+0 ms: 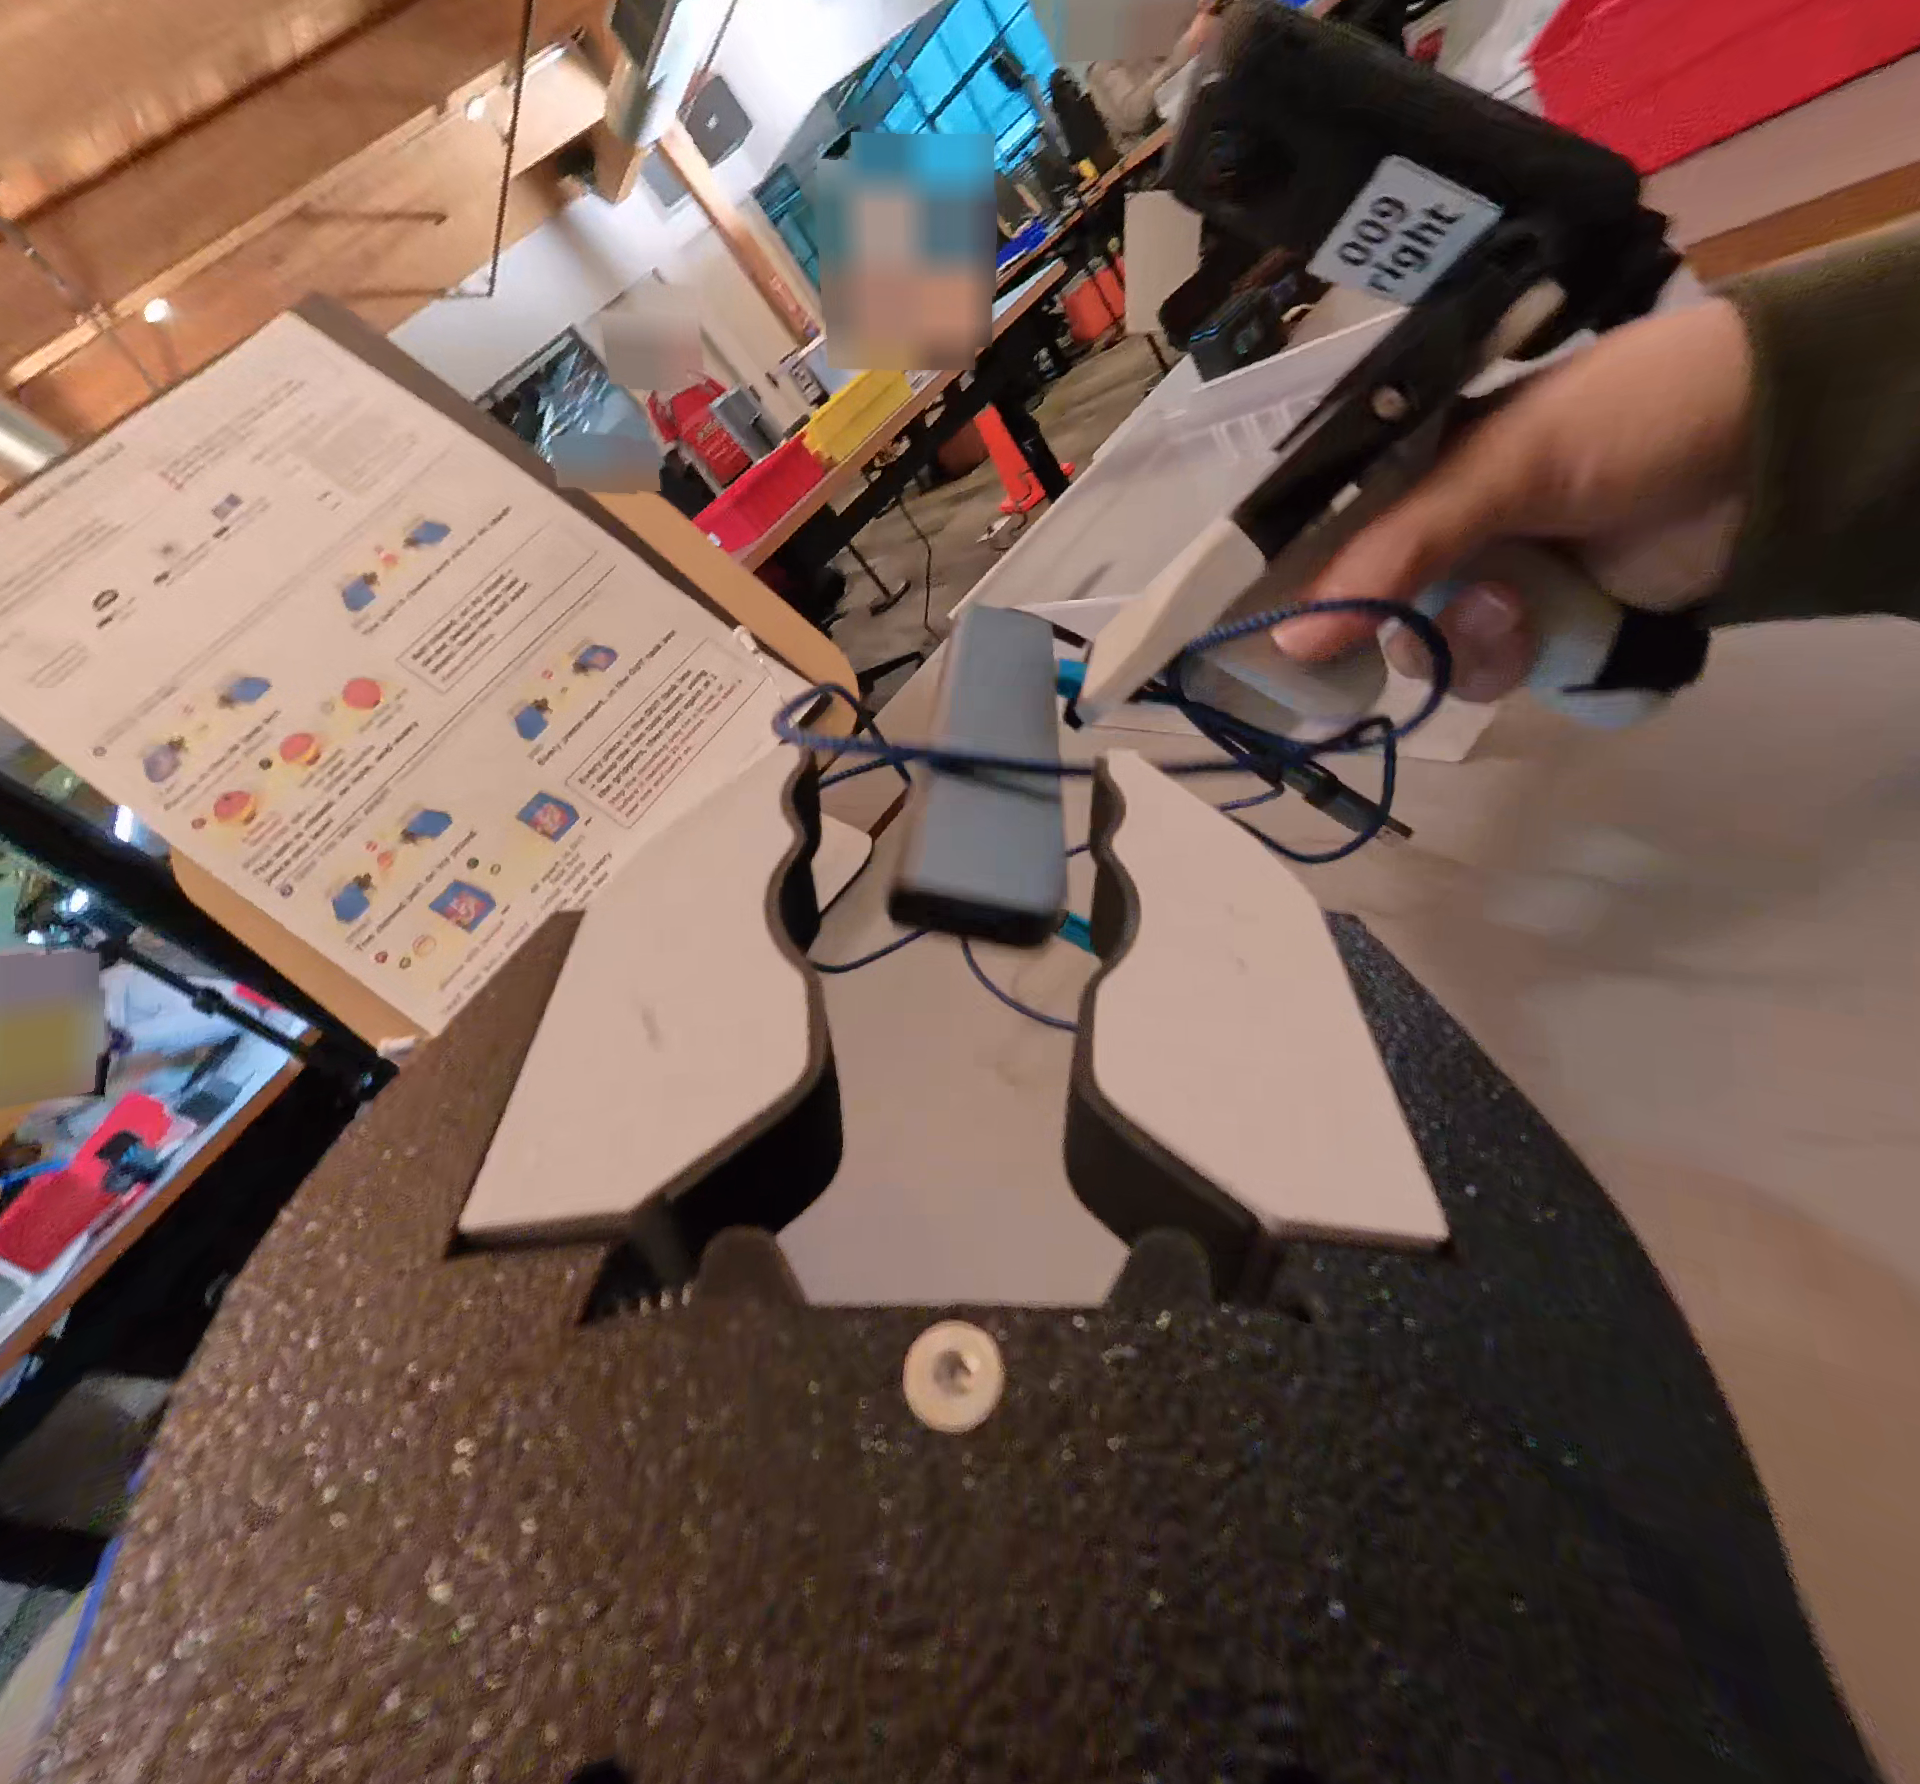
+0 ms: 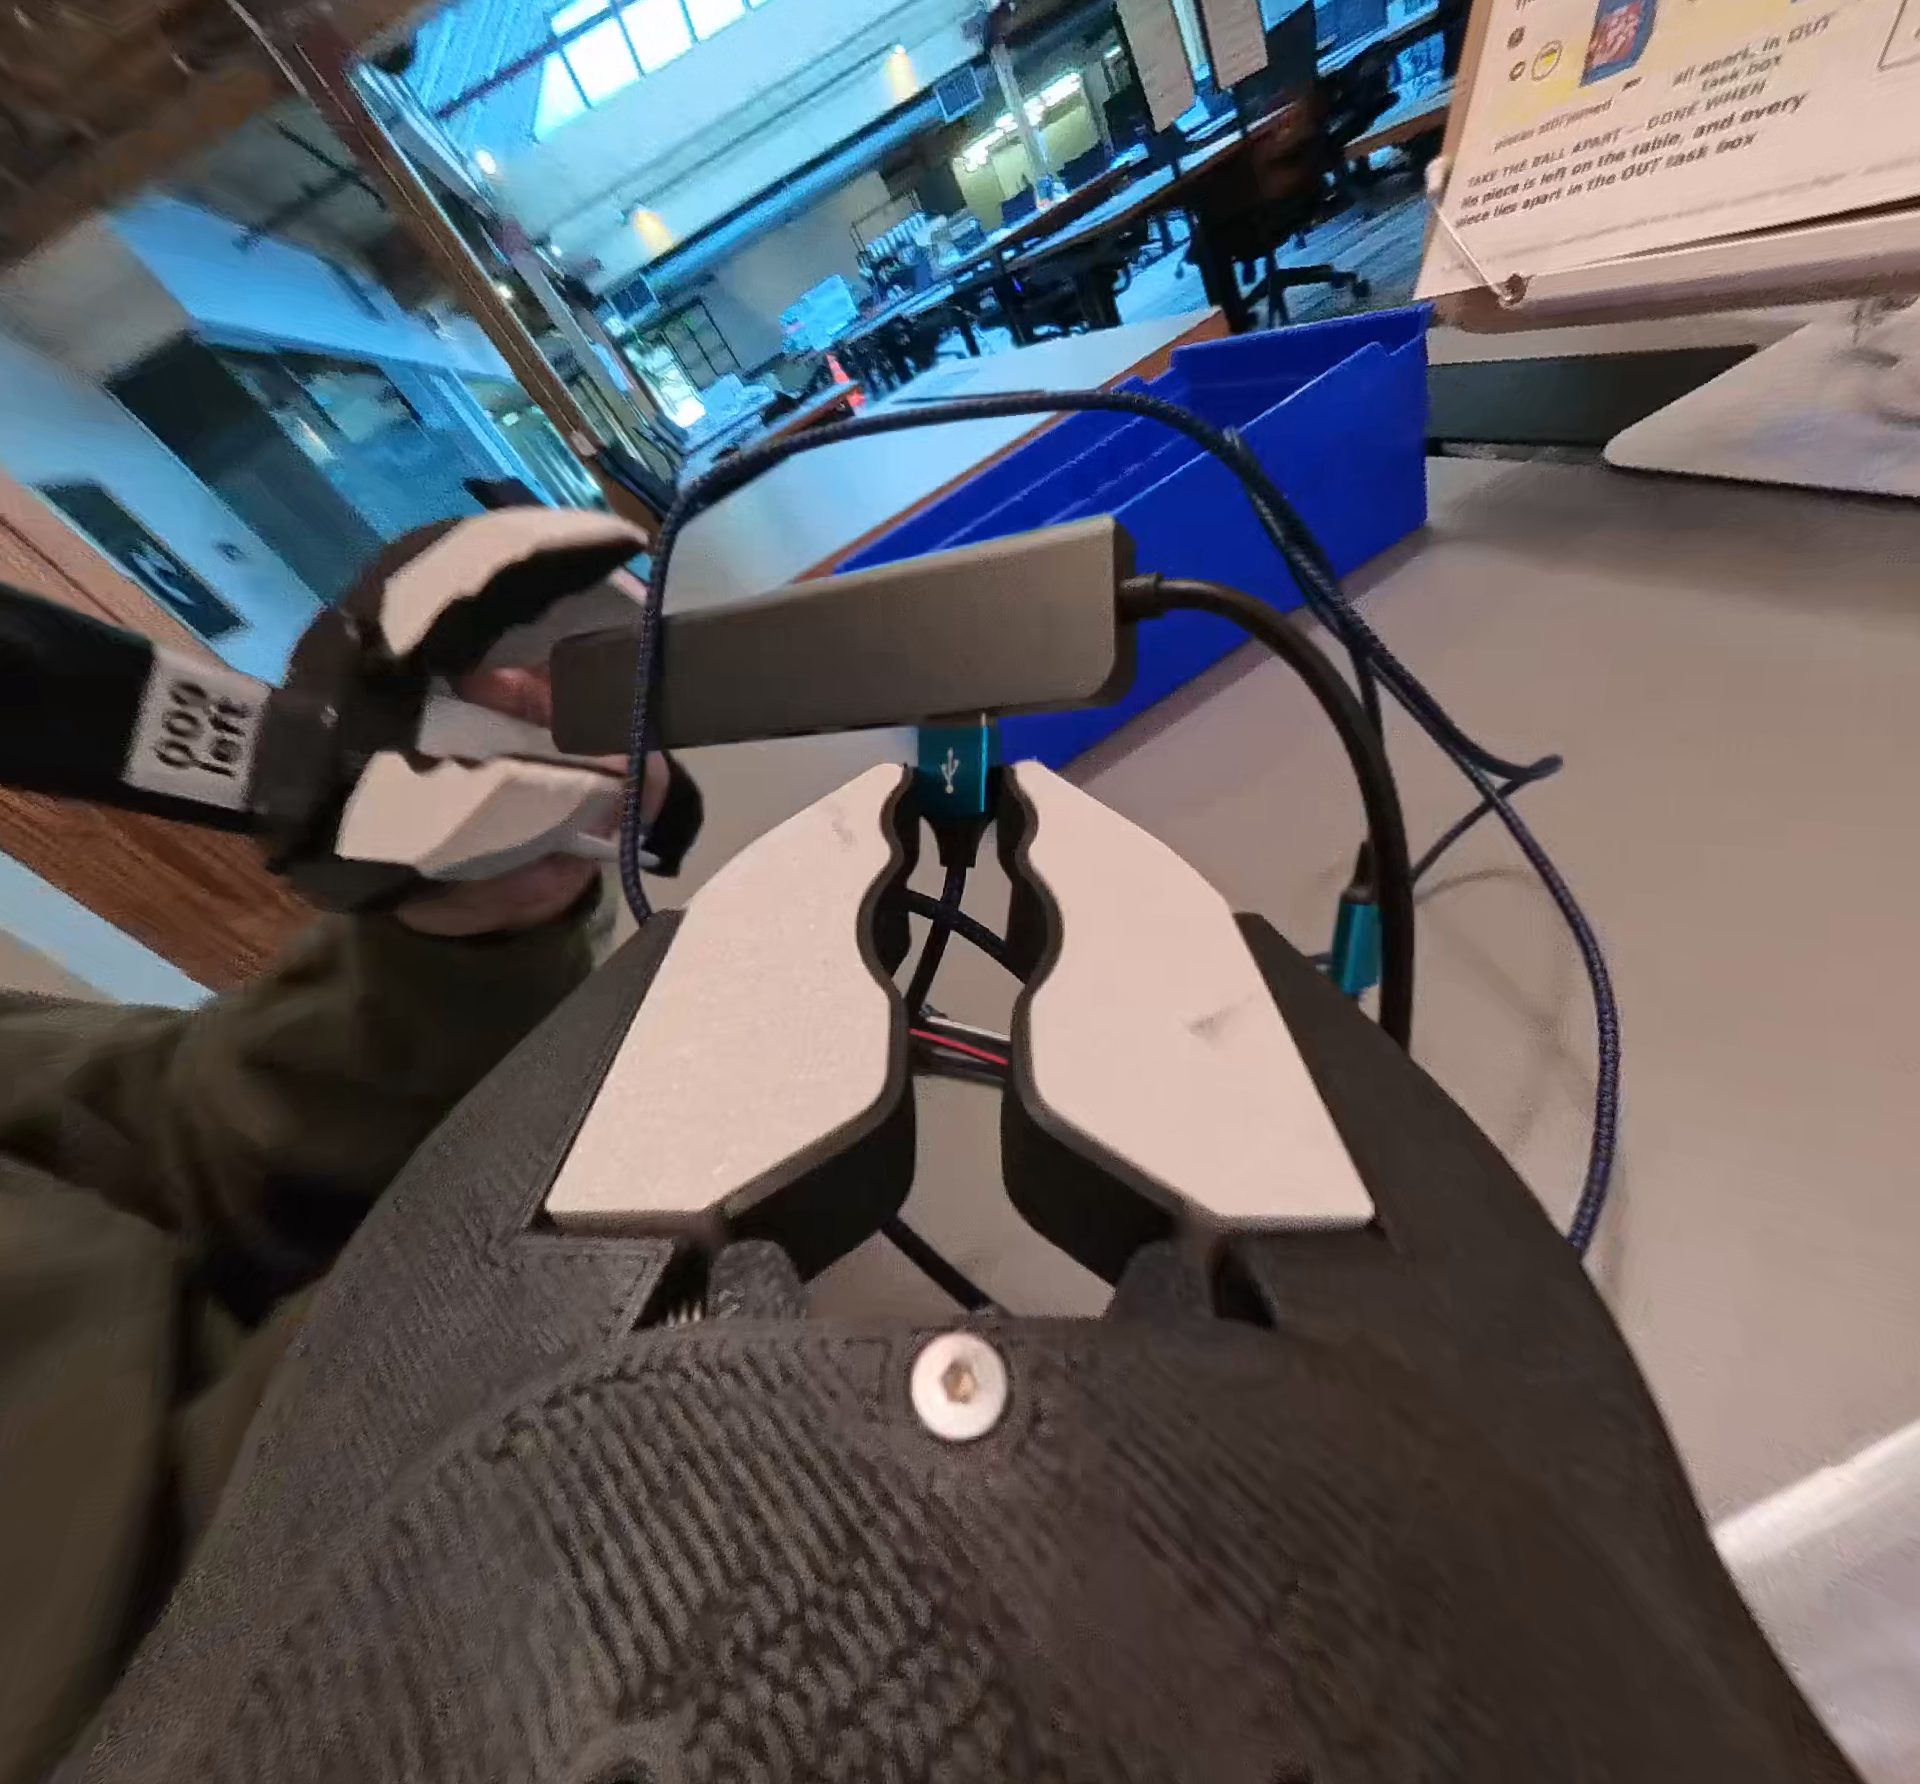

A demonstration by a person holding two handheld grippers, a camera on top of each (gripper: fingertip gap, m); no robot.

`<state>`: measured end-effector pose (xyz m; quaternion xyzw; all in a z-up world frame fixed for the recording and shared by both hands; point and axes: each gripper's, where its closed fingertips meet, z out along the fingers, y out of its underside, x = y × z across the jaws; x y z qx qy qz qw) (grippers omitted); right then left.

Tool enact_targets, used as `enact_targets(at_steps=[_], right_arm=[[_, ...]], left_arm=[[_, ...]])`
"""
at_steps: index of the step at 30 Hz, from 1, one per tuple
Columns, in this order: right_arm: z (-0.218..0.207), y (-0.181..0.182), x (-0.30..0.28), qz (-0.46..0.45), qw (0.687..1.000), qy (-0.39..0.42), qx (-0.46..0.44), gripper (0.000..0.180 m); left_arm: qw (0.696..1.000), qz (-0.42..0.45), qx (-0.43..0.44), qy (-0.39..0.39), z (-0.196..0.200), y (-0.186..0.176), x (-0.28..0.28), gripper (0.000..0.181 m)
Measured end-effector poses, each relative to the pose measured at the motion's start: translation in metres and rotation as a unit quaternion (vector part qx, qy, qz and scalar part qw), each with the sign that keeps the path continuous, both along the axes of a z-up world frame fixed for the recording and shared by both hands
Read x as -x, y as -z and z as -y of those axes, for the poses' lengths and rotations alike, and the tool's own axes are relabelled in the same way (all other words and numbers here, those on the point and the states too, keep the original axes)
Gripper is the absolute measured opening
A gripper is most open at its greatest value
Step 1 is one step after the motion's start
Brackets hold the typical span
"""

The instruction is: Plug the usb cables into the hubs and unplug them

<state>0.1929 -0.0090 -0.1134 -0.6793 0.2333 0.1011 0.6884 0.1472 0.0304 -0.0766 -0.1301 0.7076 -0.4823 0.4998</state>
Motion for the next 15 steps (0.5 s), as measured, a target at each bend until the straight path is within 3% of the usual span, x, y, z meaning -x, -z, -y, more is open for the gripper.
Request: enact_targets(at_steps=[5, 15], right_arm=[[0.002, -0.002, 0.0, -0.018, 1.0, -0.004, 0.006, 0.014], [-0.028, 0.014, 0.025, -0.023, 0.997, -0.047, 0.049, 0.014]], left_arm=[[1.0, 0.011, -0.027, 0.006, -0.017, 0.01, 0.011, 0.05], [0.999, -0.015, -0.026, 0.024, -0.002, 0.029, -0.005, 0.054]])
